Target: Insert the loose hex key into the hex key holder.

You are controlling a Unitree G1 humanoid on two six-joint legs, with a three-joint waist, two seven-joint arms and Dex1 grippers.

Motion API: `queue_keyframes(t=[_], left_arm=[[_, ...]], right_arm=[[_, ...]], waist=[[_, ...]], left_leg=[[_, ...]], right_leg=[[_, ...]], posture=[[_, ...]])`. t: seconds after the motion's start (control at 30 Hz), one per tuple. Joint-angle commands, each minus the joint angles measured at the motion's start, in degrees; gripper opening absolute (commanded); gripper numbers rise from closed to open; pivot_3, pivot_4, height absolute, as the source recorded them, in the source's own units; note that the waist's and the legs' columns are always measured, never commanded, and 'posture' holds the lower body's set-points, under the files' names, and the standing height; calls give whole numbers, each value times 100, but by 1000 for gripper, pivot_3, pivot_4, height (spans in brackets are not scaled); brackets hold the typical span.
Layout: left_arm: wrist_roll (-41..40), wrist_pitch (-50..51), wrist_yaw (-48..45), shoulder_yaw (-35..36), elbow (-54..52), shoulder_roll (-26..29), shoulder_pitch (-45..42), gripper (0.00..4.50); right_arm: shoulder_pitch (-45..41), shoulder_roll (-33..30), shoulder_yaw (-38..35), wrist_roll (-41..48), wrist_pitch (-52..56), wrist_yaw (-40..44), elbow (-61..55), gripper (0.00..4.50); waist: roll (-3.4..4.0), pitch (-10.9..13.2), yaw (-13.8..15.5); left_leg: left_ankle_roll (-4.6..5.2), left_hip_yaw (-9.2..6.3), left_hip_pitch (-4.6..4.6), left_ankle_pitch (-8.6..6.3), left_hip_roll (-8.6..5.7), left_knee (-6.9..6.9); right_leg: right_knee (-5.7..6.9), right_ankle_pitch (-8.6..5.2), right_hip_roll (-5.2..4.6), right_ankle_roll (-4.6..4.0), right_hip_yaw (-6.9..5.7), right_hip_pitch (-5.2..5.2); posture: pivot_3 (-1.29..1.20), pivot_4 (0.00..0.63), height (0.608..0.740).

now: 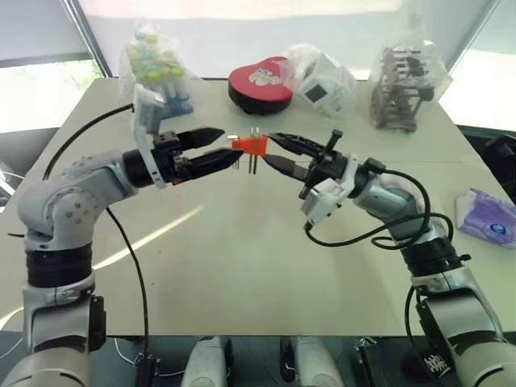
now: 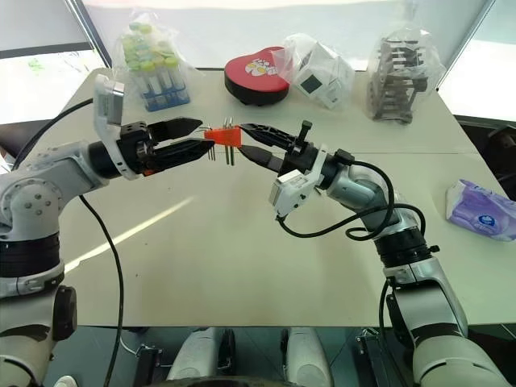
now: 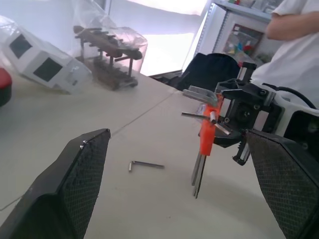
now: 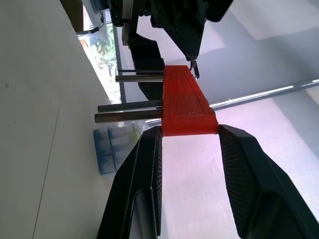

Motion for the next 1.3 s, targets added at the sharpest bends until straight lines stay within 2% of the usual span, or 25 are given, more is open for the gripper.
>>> queue_keyframes(t=[0.03, 0.4, 0.5, 0.67, 0.7, 0.73, 1.13, 1.3], left_arm=[[-129, -10, -93, -34, -154, -43, -102, 4500], [-82, -95, -70, -130, -184, -271, -89, 4500], [-54, -131, -80, -178, -217, -315, -73, 3688], [-44, -142, -45, -261, -155, -465, -133, 1204], [-41, -137, -44, -272, -160, -479, -130, 547], [-40, -131, -44, -278, -169, -487, -127, 70], [29, -104, -50, -322, -228, -480, -127, 24], [201, -229, -95, -371, -300, -356, -67, 24]], right_arm=[[-66, -20, -39, 85, -35, -72, -210, 1078], [-95, -57, 41, 138, -43, 34, -285, 1078], [-78, -62, 46, 152, -28, 60, -331, 1078], [-23, -114, 52, 161, -25, 110, -388, 1078], [-17, -118, 53, 161, -20, 112, -399, 1078], [-11, -122, 54, 160, -12, 115, -413, 1078], [25, -164, 92, 134, 65, 143, -412, 1078], [210, -336, 139, 413, 602, 600, -96, 1078]], waist=[[0, 0, 3], [-1, 1, 12], [-1, 1, 13], [-1, 1, 15], [-1, 1, 15], [-2, 1, 16], [-2, 2, 15], [-2, 2, 28]], left_leg=[[0, 0, 0, 0, 0, 0], [4, 0, -1, -2, -1, 1], [4, 0, -1, -2, -1, 1], [4, 0, -1, -2, -1, 1], [4, 0, -1, -2, -1, 1], [4, 0, -1, -2, -1, 1], [5, -1, -1, -3, -1, 1], [5, -1, 0, -3, -1, 1]], right_leg=[[0, 0, 0, 0, 0, 0], [-1, 0, -1, 0, 1, 1], [-1, 0, -1, 0, 1, 1], [-1, 0, -1, 0, 1, 1], [-1, 0, -1, 0, 1, 1], [-1, 0, -1, 0, 1, 1], [-1, 0, 0, 0, 1, 1], [-1, 0, 0, -1, 1, 2]], posture=[[0, 150, 740], [0, 150, 740], [0, 150, 740], [0, 150, 740], [0, 150, 740], [0, 150, 740], [0, 150, 740], [0, 150, 740]])
